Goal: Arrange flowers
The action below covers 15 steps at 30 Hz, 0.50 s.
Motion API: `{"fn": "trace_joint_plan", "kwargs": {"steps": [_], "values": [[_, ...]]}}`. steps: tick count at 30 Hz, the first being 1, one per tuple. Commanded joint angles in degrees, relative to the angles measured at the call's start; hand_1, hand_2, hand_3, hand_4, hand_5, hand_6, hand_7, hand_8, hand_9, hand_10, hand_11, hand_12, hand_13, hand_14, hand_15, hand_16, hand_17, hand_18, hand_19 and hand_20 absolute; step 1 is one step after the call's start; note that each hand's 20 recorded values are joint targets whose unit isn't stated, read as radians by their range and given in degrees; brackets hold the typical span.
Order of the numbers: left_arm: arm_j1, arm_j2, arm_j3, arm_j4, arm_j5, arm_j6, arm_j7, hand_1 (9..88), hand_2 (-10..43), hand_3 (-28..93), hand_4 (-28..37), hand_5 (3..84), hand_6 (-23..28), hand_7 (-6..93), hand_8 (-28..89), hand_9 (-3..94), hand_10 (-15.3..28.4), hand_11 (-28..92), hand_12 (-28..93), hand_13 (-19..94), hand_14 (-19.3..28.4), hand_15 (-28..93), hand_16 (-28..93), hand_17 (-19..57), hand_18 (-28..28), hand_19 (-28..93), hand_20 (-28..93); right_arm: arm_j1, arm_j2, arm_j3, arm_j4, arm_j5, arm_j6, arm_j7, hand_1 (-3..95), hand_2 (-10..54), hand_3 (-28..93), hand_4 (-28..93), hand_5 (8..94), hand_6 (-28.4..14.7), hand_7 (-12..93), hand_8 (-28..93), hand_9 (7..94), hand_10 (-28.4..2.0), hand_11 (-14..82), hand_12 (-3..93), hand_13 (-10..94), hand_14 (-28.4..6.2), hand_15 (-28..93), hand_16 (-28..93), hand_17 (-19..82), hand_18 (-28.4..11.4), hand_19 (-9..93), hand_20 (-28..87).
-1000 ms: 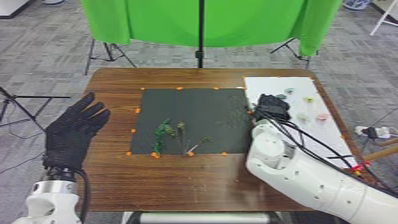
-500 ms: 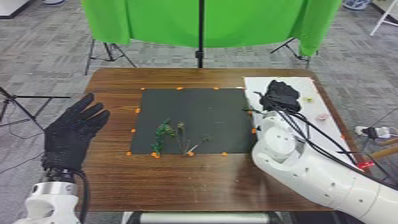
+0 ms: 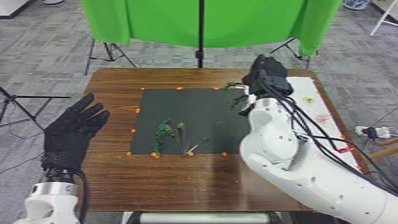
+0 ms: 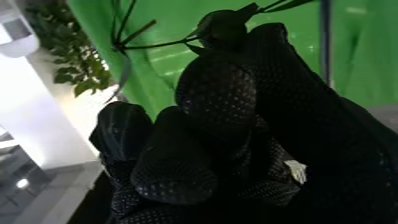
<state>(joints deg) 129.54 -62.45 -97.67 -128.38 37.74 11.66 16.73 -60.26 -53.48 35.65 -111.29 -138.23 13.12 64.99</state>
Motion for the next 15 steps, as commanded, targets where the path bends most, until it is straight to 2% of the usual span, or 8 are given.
{"fn": "trace_joint_plan", "kwargs": {"steps": [1, 6, 7, 8, 15], "values": [[0.98, -0.81, -0.56, 0.06, 0.36, -0.51, -1.25, 24.4, 7.5, 80, -25.5, 42.2, 11.1, 11.6, -9, 37.2, 20.4, 26, 10, 26, 26.8, 47, -9, -7.8, 25.5, 56, 17, -8.36, -4.28, -0.89, -3.82, -1.27, -2.75, -2.45, 54.6, -9.5, 80, -28, 93.7, -4.9, 27, 9, 93.2, -12.9, 51.4, 22.5, 82, -10.5, 86, 20, 42, -27.1, 93, 55], [0.77, -0.73, -0.10, 0.24, 0.39, -0.80, -1.14, 24.3, 7.4, 80, -25.6, 42.2, 11.1, 11.7, -9, 37.2, 20.3, 26, 10, 27, 26.8, 48, -9, -7.8, 25.5, 56, 17, -11.12, -7.42, -1.14, -3.14, -1.42, -5.21, -3.61, 54.7, -9.5, 80, -28, 93.7, -5.0, 27, 9, 93.3, -13.0, 51.7, 22.1, 82, -10.5, 86, 20, 42, -27.2, 93, 55], [0.25, -0.93, -0.02, 0.42, 0.62, -1.12, -1.71, 24.3, 7.4, 80, -25.6, 42.2, 11.1, 11.7, -9, 37.2, 20.3, 26, 10, 27, 26.8, 48, -9, -7.8, 25.5, 56, 17, -10.78, -7.71, -1.74, -2.36, -0.99, -5.23, -2.79, 54.7, -9.5, 80, -28, 93.7, -5.0, 27, 9, 93.3, -13.0, 51.7, 22.1, 82, -10.5, 86, 20, 42, -27.2, 93, 55], [0.26, -0.90, 0.10, 0.37, 0.59, -1.01, -1.69, 24.2, 7.4, 80, -25.6, 42.2, 11.1, 11.7, -9, 37.2, 20.3, 26, 10, 26, 26.8, 48, -9, -7.8, 25.5, 56, 17, -11.23, -8.27, -1.47, -1.64, -0.89, -5.89, -2.68, 54.7, -9.5, 79, -28, 93.7, -5.0, 27, 9, 93.3, -13.0, 51.7, 22.0, 82, -10.5, 86, 20, 43, -27.2, 93, 55], [0.50, -0.38, 0.50, 0.41, 0.35, -0.80, -0.86, 24.3, 7.5, 80, -25.7, 42.1, 11.0, 11.7, -9, 37.1, 20.3, 26, 10, 26, 26.8, 48, -9, -7.8, 25.6, 57, 17, -9.76, -7.74, -3.46, 3.42, 1.27, -4.51, 1.87, 53.2, -9.5, 80, -28, 93.6, -4.2, 26, 9, 93.0, -12.8, 52.1, 21.9, 83, -10.5, 86, 20, 43, -27.4, 93, 55]]}}
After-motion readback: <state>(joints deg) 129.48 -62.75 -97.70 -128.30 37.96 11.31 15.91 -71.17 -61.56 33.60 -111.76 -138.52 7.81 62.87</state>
